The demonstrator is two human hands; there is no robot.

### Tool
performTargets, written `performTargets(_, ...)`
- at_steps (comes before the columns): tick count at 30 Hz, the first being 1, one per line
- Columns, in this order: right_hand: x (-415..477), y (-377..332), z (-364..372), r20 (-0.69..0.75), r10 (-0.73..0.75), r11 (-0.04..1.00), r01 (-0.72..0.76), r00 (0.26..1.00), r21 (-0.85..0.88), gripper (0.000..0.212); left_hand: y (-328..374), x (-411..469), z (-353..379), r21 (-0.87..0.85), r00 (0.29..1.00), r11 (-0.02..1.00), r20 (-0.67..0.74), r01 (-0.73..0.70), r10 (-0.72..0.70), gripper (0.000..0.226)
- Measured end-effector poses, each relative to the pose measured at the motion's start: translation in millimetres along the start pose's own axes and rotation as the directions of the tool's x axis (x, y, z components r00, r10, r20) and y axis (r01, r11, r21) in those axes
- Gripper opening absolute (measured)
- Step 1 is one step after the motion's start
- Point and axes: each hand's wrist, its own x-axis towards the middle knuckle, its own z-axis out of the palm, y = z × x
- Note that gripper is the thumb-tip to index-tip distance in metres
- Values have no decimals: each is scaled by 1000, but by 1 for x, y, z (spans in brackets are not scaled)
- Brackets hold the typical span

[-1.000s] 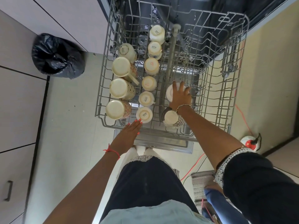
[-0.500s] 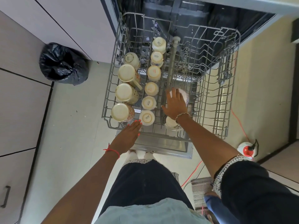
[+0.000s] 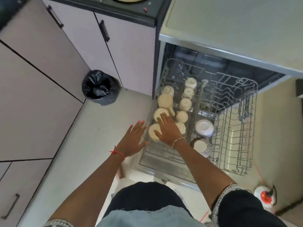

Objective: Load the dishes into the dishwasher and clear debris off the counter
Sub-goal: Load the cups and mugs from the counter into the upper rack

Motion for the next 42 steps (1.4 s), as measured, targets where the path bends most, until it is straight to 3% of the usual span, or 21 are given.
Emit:
performTargets(5,33,-73,-7,-81,-11,1000,12,997,3,61,-73,-29,-29,36,1000,999,5,19,-20,77)
performTargets(14,115,-178,-28,-62,-42,999,40,997,-28,60,-197,-66,-88,52,975,982,-139,180,-172,99)
performTargets(26,282,-227,-106,-98,-212,977,210,972,-32,62,-317,-8,-174,-42,904,952,-303,303,-301,95)
performTargets(30,354,-237,-160,-166,-294,956,293,941,-28,61,-362,22,-227,-78,861,933,-366,351,-354,68)
performTargets(34,418,-252,-219,-217,-404,914,404,889,-44,58,-401,47,-287,-114,799,912,-447,395,-402,84)
performTargets(37,462,-266,-261,-262,-463,884,461,847,-73,56,-432,59,-328,-176,725,877,-503,447,-471,64)
performTargets(42,524,-300,-319,-304,-526,845,528,794,-82,55,-487,58,-375,-240,583,824,-606,513,-540,64)
